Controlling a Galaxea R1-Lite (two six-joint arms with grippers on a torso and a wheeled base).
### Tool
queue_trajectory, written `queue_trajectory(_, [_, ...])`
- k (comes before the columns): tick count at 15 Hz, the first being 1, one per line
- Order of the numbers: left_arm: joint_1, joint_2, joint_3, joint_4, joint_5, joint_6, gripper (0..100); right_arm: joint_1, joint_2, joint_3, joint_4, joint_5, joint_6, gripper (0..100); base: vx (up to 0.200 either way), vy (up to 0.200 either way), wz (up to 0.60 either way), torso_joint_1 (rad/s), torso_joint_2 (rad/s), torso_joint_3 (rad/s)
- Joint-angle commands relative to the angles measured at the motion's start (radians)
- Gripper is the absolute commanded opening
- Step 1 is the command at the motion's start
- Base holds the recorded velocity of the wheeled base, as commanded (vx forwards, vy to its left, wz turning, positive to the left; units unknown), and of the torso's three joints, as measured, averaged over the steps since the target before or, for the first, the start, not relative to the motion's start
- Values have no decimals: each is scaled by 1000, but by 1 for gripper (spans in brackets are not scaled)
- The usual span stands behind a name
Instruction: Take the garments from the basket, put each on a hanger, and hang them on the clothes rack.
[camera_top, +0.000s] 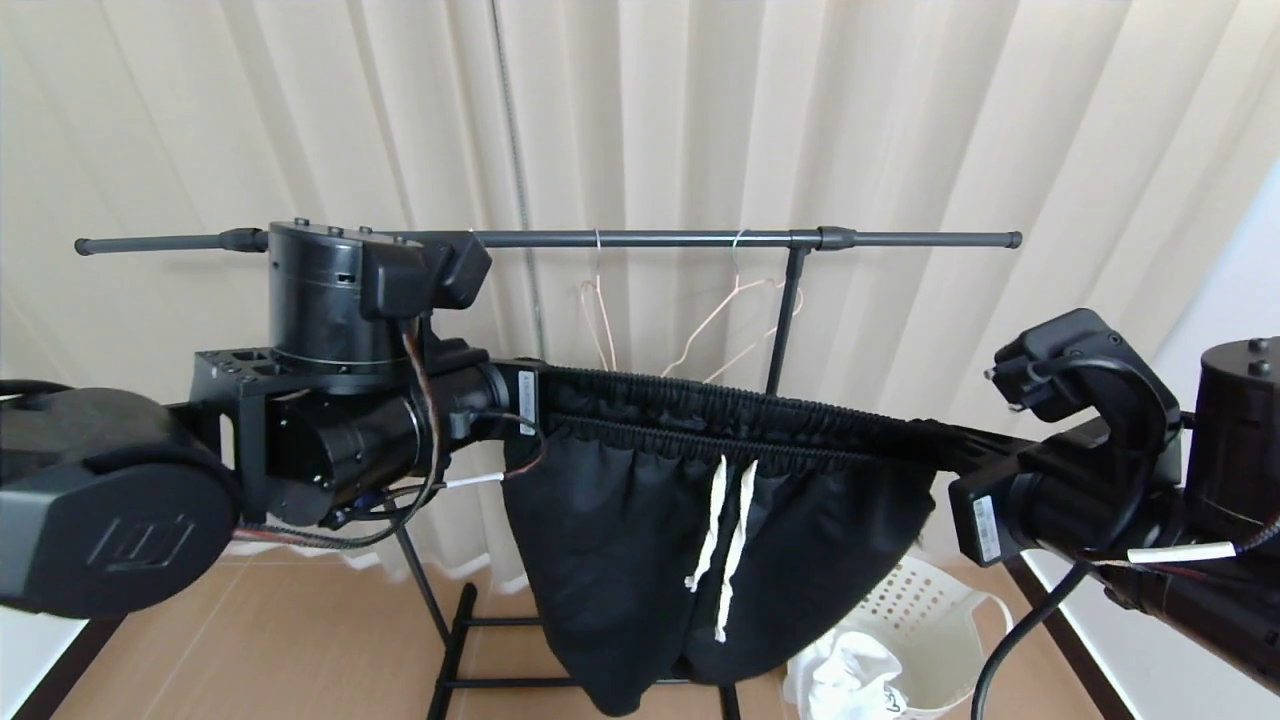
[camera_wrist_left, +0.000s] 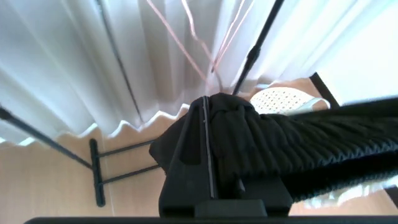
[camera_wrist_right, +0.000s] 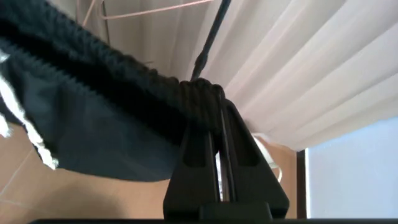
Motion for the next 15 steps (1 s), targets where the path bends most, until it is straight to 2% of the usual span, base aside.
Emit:
queue_trajectory(1, [-4, 166, -217, -4, -61, 2, 0, 177, -24, 96, -3, -43, 83, 0, 0, 0, 0, 0, 0, 0])
queue_trajectory(3, [-5, 220, -304, -4, -99, 10, 0, 309, -1, 117, -3, -74, 178, 0, 0, 0, 0, 0, 0, 0])
queue_trajectory(5, [-17, 257, -378, -4, -121, 17, 0, 408, 22, 123, -3, -72, 220, 0, 0, 0, 0, 0, 0, 0])
queue_trajectory(8, [-31, 304, -439, -45, -144, 16, 0, 487, 111, 79, -41, -77, 266, 0, 0, 0, 0, 0, 0, 0])
queue_trajectory(9, [-33, 315, -450, -60, -148, 16, 0, 500, 138, 73, -73, -81, 273, 0, 0, 0, 0, 0, 0, 0])
queue_trajectory(11, [-36, 323, -472, -71, -165, 16, 0, 527, 275, 44, -218, -134, 272, 0, 0, 0, 0, 0, 0, 0])
queue_trajectory(13, [-36, 317, -472, -71, -179, 13, 0, 532, 333, 2, -271, -183, 270, 0, 0, 0, 0, 0, 0, 0])
queue_trajectory(15, [-34, 315, -472, -71, -177, 13, 0, 532, 333, -19, -277, -187, 270, 0, 0, 0, 0, 0, 0, 0])
